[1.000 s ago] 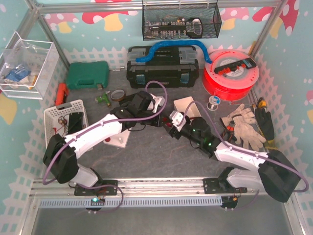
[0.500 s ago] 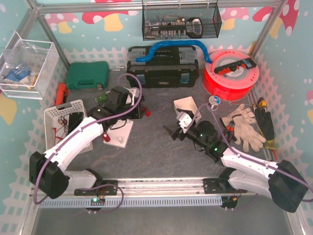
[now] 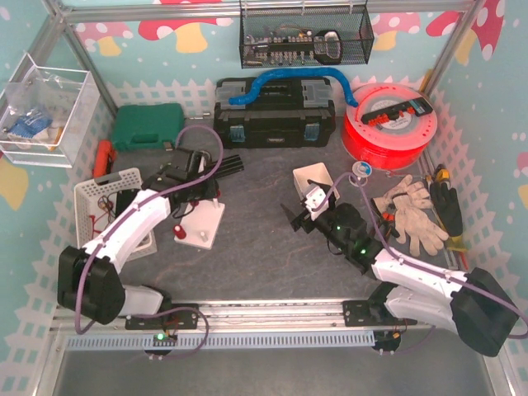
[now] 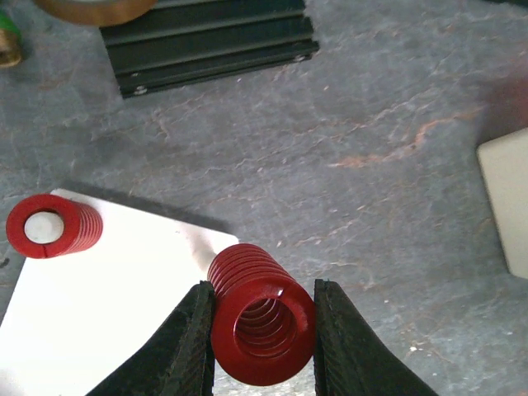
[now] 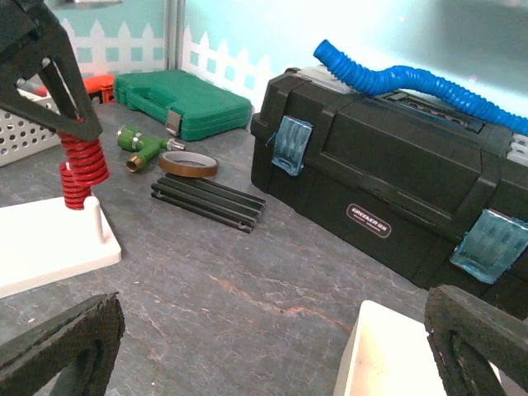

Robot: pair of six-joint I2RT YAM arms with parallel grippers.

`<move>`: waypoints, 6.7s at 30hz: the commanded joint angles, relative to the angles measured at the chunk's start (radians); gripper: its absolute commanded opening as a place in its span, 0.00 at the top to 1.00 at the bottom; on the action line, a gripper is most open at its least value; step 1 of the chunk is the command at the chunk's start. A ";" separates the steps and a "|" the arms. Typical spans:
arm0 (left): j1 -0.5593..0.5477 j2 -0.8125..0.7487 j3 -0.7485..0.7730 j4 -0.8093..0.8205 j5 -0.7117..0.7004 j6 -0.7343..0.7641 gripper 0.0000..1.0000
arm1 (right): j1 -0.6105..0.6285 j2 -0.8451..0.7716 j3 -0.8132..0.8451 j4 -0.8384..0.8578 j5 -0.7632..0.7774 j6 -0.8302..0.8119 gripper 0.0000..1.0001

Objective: Install the large spring

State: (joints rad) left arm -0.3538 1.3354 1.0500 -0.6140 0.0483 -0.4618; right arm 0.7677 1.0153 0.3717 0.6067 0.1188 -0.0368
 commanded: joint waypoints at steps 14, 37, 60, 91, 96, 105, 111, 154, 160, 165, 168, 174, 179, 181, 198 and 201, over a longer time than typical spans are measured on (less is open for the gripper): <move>0.006 0.064 -0.012 0.014 -0.047 0.042 1.00 | -0.001 -0.014 -0.027 0.037 0.046 -0.003 0.01; 0.007 0.189 -0.033 0.091 -0.051 0.063 0.80 | -0.005 0.010 -0.013 0.018 0.086 0.014 0.01; 0.006 0.016 -0.017 0.170 0.074 0.087 0.06 | -0.265 0.177 0.400 -0.875 -0.026 0.482 0.14; -0.306 0.598 0.168 0.937 0.365 -0.244 0.39 | -0.390 0.770 0.861 -1.266 -0.151 0.242 0.39; -0.306 0.663 0.217 0.930 0.386 -0.247 0.45 | -0.393 0.836 0.874 -1.225 -0.178 0.242 0.40; -0.306 0.725 0.239 0.897 0.386 -0.232 0.51 | -0.401 0.807 0.788 -0.997 -0.134 0.298 0.67; -0.305 0.733 0.233 0.891 0.386 -0.224 0.52 | -0.401 0.699 0.696 -0.845 -0.122 0.308 0.83; -0.242 0.925 0.859 0.207 0.231 0.190 0.49 | -0.404 0.159 0.513 -1.082 -0.061 0.588 0.42; -0.215 1.054 1.037 0.201 0.307 0.246 0.46 | -0.453 0.259 0.537 -1.121 -0.141 0.646 0.36; -0.207 1.116 1.086 0.203 0.397 0.251 0.45 | -0.488 0.353 0.563 -1.117 -0.205 0.685 0.31; -0.207 1.137 1.104 0.215 0.456 0.240 0.45 | -0.507 0.403 0.599 -1.127 -0.230 0.720 0.31; -0.203 1.139 1.051 0.257 0.541 0.208 0.44 | -0.516 0.462 0.592 -1.057 -0.276 0.771 0.34; -0.207 1.131 1.011 0.259 0.603 0.151 0.45 | -0.543 0.498 0.610 -1.058 -0.267 0.785 0.38; -0.216 1.120 0.990 0.260 0.622 0.144 0.45 | -0.564 0.521 0.627 -1.054 -0.264 0.795 0.39; -0.262 0.946 0.722 0.263 0.387 0.154 0.75 | -0.582 0.511 0.709 -1.098 -0.190 0.811 0.38; -0.262 0.901 0.695 0.263 0.283 0.101 0.84 | -0.581 0.458 0.695 -1.144 -0.187 0.777 0.38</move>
State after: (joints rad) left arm -0.6159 2.3032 1.7786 -0.3470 0.4931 -0.3084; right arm 0.1848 1.5581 1.0817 -0.4541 -0.1036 0.7715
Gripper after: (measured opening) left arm 0.196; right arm 0.622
